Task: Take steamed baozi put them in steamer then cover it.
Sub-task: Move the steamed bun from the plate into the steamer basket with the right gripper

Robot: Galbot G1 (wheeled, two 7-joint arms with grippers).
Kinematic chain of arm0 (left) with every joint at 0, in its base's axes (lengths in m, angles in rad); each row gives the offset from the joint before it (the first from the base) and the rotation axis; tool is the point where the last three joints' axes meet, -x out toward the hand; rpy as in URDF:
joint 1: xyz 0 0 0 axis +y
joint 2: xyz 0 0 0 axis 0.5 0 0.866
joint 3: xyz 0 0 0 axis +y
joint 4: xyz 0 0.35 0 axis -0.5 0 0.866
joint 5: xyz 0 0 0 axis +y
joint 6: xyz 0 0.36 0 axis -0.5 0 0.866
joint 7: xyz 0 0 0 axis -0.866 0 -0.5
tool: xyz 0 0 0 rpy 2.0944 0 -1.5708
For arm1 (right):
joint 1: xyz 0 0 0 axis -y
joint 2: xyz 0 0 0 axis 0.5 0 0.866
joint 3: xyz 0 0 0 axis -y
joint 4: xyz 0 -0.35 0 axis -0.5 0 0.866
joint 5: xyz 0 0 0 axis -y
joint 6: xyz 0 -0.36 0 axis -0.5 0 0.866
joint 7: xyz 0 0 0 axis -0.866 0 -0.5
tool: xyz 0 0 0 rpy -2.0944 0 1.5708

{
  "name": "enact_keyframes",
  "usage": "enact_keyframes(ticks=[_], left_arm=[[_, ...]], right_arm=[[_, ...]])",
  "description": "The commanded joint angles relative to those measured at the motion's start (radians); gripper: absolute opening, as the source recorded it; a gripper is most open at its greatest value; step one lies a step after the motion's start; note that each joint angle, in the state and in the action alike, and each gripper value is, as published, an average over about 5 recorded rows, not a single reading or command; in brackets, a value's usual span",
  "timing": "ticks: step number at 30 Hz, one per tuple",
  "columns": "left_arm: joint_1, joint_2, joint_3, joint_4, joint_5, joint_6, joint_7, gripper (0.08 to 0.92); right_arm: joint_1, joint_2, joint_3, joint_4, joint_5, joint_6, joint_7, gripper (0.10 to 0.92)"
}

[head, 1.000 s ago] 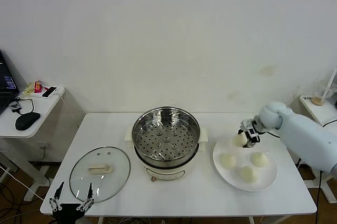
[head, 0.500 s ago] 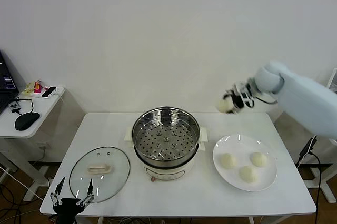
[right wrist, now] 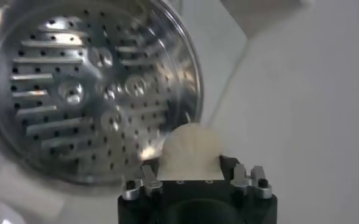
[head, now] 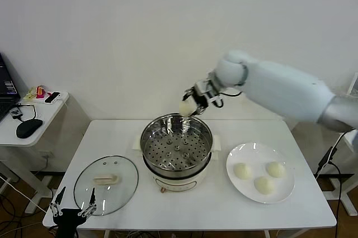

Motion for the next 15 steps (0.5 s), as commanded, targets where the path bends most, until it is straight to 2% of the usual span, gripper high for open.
enact_keyframes(ticks=[1, 8, 15], left_arm=[[-0.002, 0.002, -0.004, 0.002, -0.003, 0.000, 0.000, 0.823], [-0.001, -0.009, -0.011, 0.009, -0.004, -0.002, -0.001, 0.823], [-0.007, -0.015, -0.010, 0.011, -0.003, -0.002, -0.002, 0.823]], right_arm=[[-0.027, 0.150, -0.100, -0.126, -0.192, 0.248, 0.021, 0.628], [-0.080, 0.184, -0.078, -0.223, -0.319, 0.336, 0.049, 0.628], [-0.095, 0.182, -0.078, -0.235, -0.354, 0.367, 0.052, 0.629]])
